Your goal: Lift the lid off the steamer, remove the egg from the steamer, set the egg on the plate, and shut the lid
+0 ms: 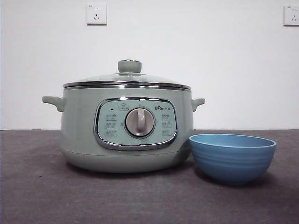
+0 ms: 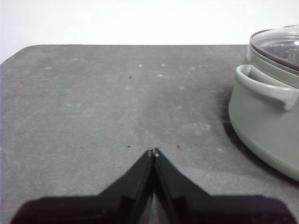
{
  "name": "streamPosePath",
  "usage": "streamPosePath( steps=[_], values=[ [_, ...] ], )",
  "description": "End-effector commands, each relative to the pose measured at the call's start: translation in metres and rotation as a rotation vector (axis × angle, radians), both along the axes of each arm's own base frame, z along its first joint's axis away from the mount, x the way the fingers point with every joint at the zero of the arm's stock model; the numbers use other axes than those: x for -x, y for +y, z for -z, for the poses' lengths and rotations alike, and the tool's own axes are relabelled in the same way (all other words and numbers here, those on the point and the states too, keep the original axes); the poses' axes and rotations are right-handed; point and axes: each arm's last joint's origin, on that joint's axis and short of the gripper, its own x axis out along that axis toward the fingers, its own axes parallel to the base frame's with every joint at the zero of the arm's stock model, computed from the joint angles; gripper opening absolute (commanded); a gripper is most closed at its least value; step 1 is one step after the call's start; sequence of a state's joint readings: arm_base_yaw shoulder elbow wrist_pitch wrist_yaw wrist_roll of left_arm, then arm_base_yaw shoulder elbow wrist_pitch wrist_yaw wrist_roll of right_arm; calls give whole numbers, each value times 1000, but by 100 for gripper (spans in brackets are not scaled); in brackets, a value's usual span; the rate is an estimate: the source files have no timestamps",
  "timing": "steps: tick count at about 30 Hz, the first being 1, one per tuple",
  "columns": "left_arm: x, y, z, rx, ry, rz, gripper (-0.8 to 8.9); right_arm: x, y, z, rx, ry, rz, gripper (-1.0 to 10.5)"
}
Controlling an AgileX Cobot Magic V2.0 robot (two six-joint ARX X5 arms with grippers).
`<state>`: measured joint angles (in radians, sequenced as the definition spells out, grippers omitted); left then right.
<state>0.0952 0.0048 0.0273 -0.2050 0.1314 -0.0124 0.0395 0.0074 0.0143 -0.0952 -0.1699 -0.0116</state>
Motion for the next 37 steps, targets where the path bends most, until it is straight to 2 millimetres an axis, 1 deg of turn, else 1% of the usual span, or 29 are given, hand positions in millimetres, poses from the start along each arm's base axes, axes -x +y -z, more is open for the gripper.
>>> streamPosePath(
  steps=[1,4,8,10,37],
  values=[
    [-1,0,4,8,10,2,-4,0,-1,5,-7,31,21,2],
    [-1,0,4,8,10,2,-4,1,-1,10,-4,84,21,2],
    [-1,0,4,8,10,2,-4,1,-1,10,-18,84,21,2],
    [-1,0,4,8,10,2,-4,1,0,10,-52,87,24,2],
    [-1,0,4,8,10,2,-4,1,0,10,-52,87,24,2]
  ],
)
